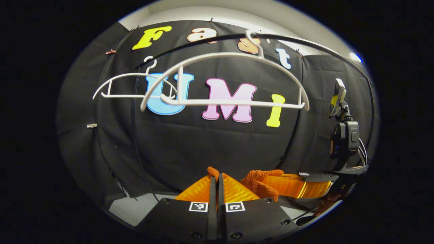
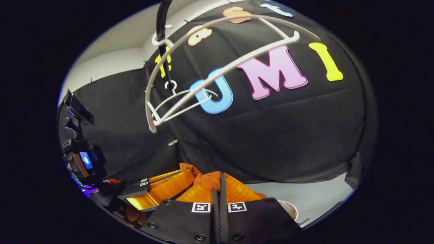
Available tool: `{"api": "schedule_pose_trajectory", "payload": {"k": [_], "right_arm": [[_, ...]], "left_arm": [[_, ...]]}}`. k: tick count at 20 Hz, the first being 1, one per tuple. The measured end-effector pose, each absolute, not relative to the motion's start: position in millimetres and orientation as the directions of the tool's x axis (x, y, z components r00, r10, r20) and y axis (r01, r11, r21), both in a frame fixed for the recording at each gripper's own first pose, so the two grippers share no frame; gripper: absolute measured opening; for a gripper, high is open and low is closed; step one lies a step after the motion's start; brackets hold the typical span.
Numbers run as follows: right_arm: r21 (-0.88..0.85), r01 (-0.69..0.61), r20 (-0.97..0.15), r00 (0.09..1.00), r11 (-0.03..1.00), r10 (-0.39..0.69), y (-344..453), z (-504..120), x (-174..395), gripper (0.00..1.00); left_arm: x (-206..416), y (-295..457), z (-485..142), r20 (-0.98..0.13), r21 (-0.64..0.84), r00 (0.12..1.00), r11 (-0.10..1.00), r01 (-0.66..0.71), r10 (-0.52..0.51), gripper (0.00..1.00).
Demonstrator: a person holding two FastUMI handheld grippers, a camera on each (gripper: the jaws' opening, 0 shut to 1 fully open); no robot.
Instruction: Grasp the clothes on the hanger with both hands and then place them into the laundry hamper below.
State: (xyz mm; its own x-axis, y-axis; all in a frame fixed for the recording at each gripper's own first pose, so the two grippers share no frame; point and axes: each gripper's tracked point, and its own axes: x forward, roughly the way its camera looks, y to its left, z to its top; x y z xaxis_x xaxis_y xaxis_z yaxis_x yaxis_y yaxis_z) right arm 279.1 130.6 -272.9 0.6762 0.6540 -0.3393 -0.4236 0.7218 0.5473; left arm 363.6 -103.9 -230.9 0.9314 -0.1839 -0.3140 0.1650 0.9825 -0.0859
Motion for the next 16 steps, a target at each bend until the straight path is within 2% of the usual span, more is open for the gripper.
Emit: {"api": "schedule_pose_trajectory", "payload": {"k": [5,8,9,10,12,13,14,15,16], "right_arm": [[0.468,-0.382,-0.51,0.62,0.797,0.597,125.0,-366.6,272.0,0.04],[0.322,-0.365,-0.648,0.587,0.873,0.484,106.4,-424.7,266.5,0.05],[0.262,-0.362,-0.698,0.569,0.895,0.435,94.7,-440.7,263.7,0.08],[0.239,-0.367,-0.711,0.564,0.899,0.419,89.5,-452.7,256.1,0.39],[0.206,-0.358,-0.712,0.584,0.911,0.39,79.7,-454.9,264.4,0.99],[0.198,-0.358,-0.704,0.596,0.913,0.386,81.1,-455.5,267.2,0.99],[0.198,-0.362,-0.698,0.6,0.911,0.39,81.4,-451.1,267.3,0.94],[0.193,-0.362,-0.696,0.604,0.912,0.388,79.8,-452.1,266.2,0.99],[0.205,-0.363,-0.689,0.607,0.909,0.397,80.3,-448.6,264.6,0.99]], "left_arm": [[360.4,-96.6,-315.2,-0.442,-0.05,0.879,0.984,0.174,-0.178,0.05],[349.6,-86.1,-366.2,-0.535,0.0,0.834,0.987,0.161,-0.136,0.05],[343.8,-80.5,-374.6,-0.543,0.028,0.832,0.988,0.154,-0.114,0.1],[343.1,-76.5,-382.1,-0.543,0.064,0.835,0.987,0.145,-0.088,0.14],[337.0,-74.3,-397.2,-0.567,0.103,0.82,0.981,0.162,-0.076,0.67],[333.1,-74.2,-397.9,-0.573,0.104,0.816,0.98,0.167,-0.078,0.94],[332.9,-74.6,-398.6,-0.576,0.096,0.813,0.981,0.168,-0.083,0.96],[329.9,-75.6,-392.8,-0.571,0.085,0.817,0.983,0.163,-0.086,0.97],[330.2,-76.0,-388.2,-0.562,0.073,0.823,0.985,0.154,-0.087,0.97]]}}
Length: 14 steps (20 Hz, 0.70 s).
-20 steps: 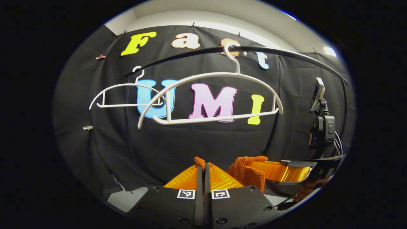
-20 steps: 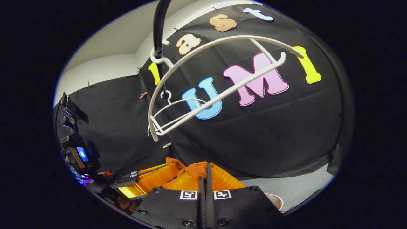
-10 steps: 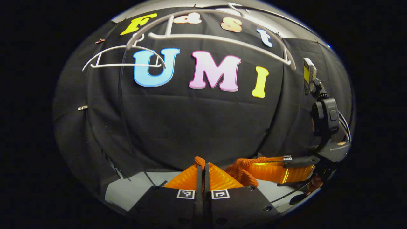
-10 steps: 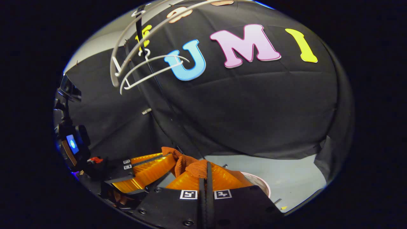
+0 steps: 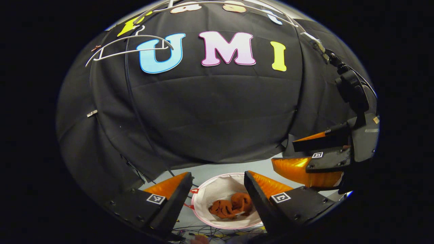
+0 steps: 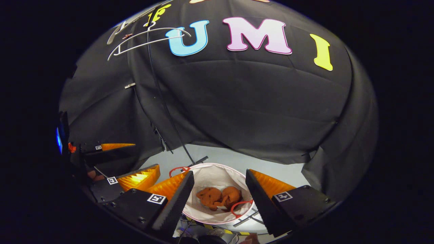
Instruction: Grasp the clothes on the hanger with both hands and then place them into the laundry hamper below.
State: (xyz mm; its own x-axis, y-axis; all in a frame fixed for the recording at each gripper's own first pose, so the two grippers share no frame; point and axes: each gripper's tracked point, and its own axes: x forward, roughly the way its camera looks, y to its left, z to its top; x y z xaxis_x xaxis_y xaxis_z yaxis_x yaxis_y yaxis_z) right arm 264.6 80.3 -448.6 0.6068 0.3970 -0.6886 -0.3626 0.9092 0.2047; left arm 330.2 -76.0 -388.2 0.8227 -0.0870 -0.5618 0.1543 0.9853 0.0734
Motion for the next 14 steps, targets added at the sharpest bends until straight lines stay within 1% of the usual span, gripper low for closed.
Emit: {"api": "schedule_pose_trajectory", "payload": {"k": [3,7,11,14], "right_arm": [[0.172,-0.365,-0.676,0.632,0.915,0.379,71.9,-432.8,264.0,0.99],[0.12,-0.331,-0.624,0.708,0.936,0.33,57.5,-399.8,263.4,0.99],[0.152,-0.253,-0.567,0.769,0.955,0.294,53.3,-348.7,248.8,0.99],[0.142,-0.215,-0.494,0.831,0.966,0.257,51.5,-294.0,240.4,0.99]], "left_arm": [[330.8,-75.8,-363.7,-0.529,0.031,0.845,0.992,0.12,-0.086,0.97],[319.4,-65.7,-331.8,-0.482,0.0,0.874,0.998,0.064,-0.056,0.97],[297.8,-53.6,-289.9,-0.417,0.019,0.908,0.998,0.053,-0.04,0.97],[275.3,-49.8,-247.0,-0.363,-0.002,0.931,0.999,0.047,-0.045,0.97]]}}
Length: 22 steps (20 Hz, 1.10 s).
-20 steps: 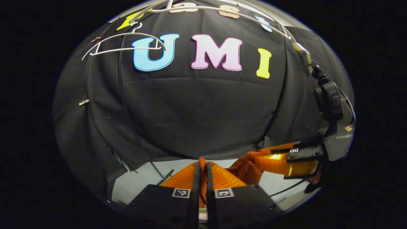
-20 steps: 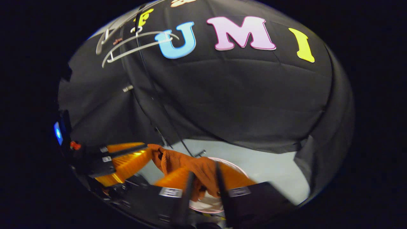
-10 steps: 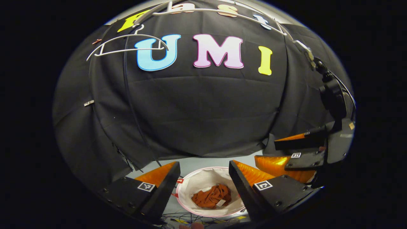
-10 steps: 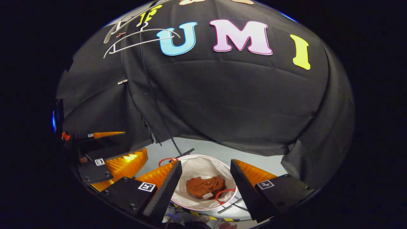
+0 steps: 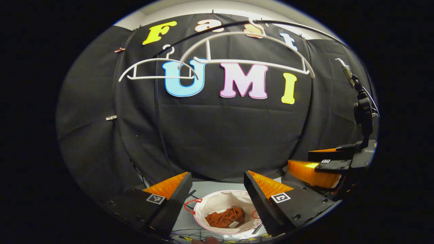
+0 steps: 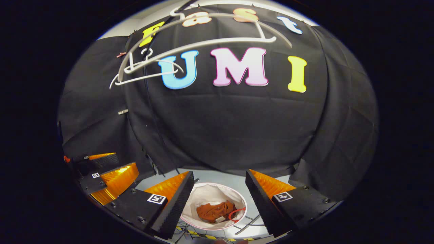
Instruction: Grasp the clothes on the hanger with both hands and then place them into the laundry hamper below.
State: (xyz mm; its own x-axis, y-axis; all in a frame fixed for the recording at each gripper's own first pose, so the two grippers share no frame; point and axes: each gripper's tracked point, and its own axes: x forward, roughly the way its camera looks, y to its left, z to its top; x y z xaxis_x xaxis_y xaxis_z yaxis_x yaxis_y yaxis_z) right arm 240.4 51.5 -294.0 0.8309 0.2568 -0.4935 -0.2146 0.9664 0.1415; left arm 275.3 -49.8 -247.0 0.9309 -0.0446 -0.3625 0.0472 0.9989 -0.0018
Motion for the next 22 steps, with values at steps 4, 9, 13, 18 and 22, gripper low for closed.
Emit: {"api": "schedule_pose_trajectory", "payload": {"k": [4,9,13,18,22], "right_arm": [[0.12,-0.172,-0.38,0.902,0.978,0.206,45.0,-220.5,220.3,0.99],[0.087,-0.13,-0.267,0.952,0.988,0.149,38.5,-145.3,183.2,0.98],[0.068,-0.152,-0.214,0.963,0.986,0.163,49.6,-97.9,141.9,0.98],[0.071,-0.14,-0.13,0.98,0.988,0.148,53.8,-46.3,96.0,0.98],[0.075,-0.156,-0.084,0.983,0.985,0.162,64.0,-22.0,65.0,1.0]], "left_arm": [[236.4,-48.3,-174.9,-0.255,-0.018,0.964,0.997,0.072,-0.074,0.97],[187.6,-29.0,-114.7,-0.187,-0.009,0.979,0.997,0.077,-0.077,0.98],[134.5,-22.9,-65.8,-0.096,0.006,0.992,0.997,0.082,-0.081,0.98],[83.1,-22.6,-44.9,-0.056,0.05,0.991,0.991,0.12,-0.117,0.98],[58.8,-25.7,-30.0,-0.034,0.04,0.989,0.989,0.145,-0.144,0.97]]}}
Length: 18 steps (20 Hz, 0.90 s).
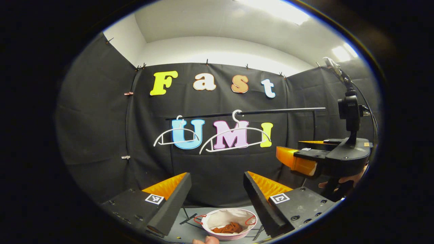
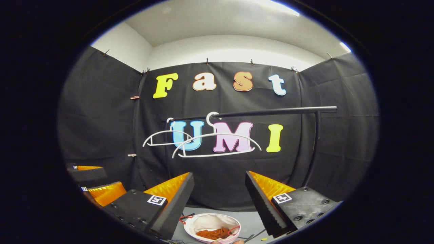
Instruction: Grasp the clothes on the hanger with both hands and then place them into the laundry hamper below.
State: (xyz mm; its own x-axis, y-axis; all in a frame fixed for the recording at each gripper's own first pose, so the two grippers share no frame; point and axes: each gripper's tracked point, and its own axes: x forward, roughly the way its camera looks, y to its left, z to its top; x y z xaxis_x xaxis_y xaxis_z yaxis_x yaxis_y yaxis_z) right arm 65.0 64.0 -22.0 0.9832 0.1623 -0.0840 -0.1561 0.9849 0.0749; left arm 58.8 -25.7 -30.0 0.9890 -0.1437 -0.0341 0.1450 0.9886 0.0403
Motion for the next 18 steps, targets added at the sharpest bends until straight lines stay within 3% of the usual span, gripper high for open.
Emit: {"api": "schedule_pose_trajectory", "payload": {"k": [9,18], "right_arm": [[0.036,-0.121,-0.025,0.992,0.992,0.122,41.7,-1.4,27.5,1.0],[0.015,-0.055,-0.036,0.998,0.998,0.056,14.9,-6.7,18.6,1.0]], "left_arm": [[40.8,-27.6,-24.2,-0.015,0.046,0.99,0.989,0.144,-0.143,0.98],[42.4,-32.1,-33.1,-0.035,0.04,0.991,0.991,0.131,-0.13,0.98]]}}
